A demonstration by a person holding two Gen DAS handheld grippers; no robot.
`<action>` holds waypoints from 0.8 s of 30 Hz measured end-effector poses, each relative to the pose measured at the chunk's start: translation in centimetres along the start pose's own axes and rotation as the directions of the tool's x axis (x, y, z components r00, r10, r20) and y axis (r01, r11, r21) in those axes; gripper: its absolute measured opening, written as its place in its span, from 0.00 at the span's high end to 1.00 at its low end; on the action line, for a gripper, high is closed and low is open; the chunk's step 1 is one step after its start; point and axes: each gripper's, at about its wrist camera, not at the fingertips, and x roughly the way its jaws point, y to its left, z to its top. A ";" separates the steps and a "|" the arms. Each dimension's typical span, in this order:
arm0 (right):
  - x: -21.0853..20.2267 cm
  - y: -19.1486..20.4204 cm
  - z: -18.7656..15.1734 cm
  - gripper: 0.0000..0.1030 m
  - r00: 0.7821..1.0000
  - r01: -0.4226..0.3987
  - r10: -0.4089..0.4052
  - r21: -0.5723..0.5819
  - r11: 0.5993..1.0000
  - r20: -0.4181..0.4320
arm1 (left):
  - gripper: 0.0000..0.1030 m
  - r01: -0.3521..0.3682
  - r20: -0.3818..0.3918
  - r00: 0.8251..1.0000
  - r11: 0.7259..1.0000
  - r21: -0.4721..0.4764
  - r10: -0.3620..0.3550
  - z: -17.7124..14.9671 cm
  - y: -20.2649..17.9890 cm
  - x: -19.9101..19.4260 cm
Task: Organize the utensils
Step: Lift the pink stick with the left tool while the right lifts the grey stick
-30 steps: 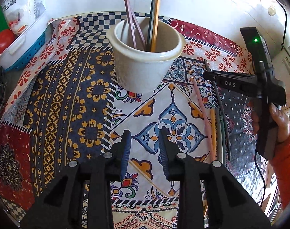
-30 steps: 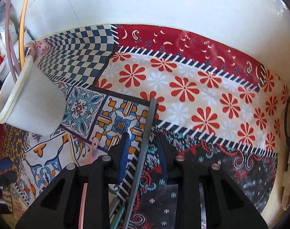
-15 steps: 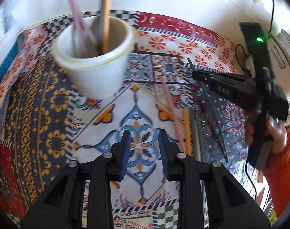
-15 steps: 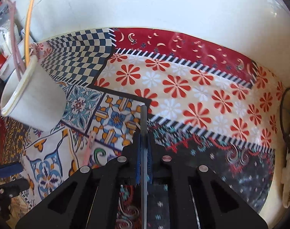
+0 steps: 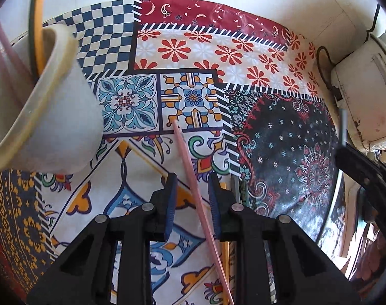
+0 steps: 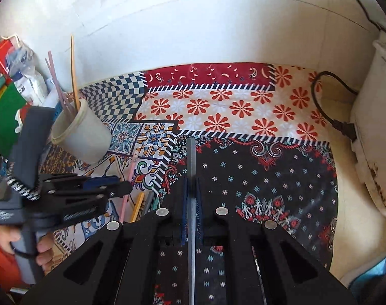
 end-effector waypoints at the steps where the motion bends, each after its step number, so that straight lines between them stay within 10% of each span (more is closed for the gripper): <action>1: -0.4 -0.1 -0.2 0.94 1.000 0.000 0.000 0.005 1.000 0.007 | 0.80 0.000 -0.004 1.000 1.000 0.006 0.000 0.1 -0.2 0.2; 24: -4.6 0.3 -0.1 0.94 0.992 0.003 -0.008 0.040 0.999 0.123 | 0.95 -0.069 0.076 0.995 0.995 0.074 0.064 0.7 -1.5 -2.0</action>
